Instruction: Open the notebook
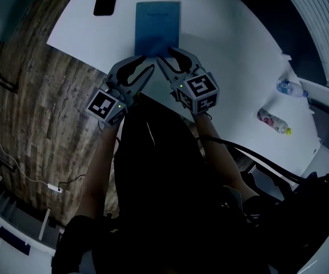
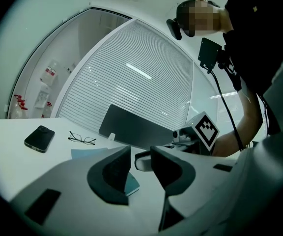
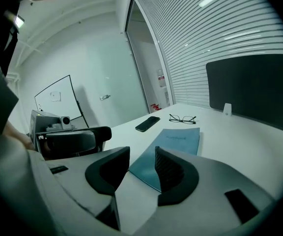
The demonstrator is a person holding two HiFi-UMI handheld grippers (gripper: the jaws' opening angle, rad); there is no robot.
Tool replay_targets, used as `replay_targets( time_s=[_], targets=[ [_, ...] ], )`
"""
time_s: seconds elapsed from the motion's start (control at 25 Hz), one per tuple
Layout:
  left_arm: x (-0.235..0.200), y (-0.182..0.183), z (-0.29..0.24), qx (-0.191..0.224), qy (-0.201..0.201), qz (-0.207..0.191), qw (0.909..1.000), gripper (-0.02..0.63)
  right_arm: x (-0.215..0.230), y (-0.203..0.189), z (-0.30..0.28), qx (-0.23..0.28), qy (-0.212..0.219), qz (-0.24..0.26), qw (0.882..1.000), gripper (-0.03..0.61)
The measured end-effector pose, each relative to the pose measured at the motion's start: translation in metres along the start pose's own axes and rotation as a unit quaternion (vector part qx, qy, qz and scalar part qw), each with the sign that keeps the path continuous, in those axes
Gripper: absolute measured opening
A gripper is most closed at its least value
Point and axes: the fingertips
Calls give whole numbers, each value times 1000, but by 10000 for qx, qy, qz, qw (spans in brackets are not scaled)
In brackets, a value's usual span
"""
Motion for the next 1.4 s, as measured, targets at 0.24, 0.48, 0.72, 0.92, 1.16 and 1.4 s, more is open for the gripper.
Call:
replay_targets(
  time_s=[0.24,0.48,0.72,0.92,1.16,1.4],
  targets=[
    [-10,-14,1,-53,-18,107,9999,143,11,-16,-11,-176,-166,-148,9996,200],
    [-19,-27,2,-132,-22,223,9997,164,27,-37,-18,-416,-462,-354,9974,269],
    [-23,-40,1,-254,-47,340,9991,200,39,-48,-25,-571,-602,-495,9953,313],
    [-30,-45,4,-239,26,408,9989,209,47,-55,-28,-632,-769,-635,9930,337],
    [-35,-46,5,-215,76,477,9986,219,52,-63,-33,-733,-778,-897,9902,365],
    [-35,-45,6,-207,100,475,9986,219,61,-72,-31,-831,-868,-1183,9857,367]
  ],
)
Point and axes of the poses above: the fingertips, and each gripper's own axes: z backward along the fingers, x to its right, y out of its top, and after that the axes turned 3 degrees about -x, right-handed
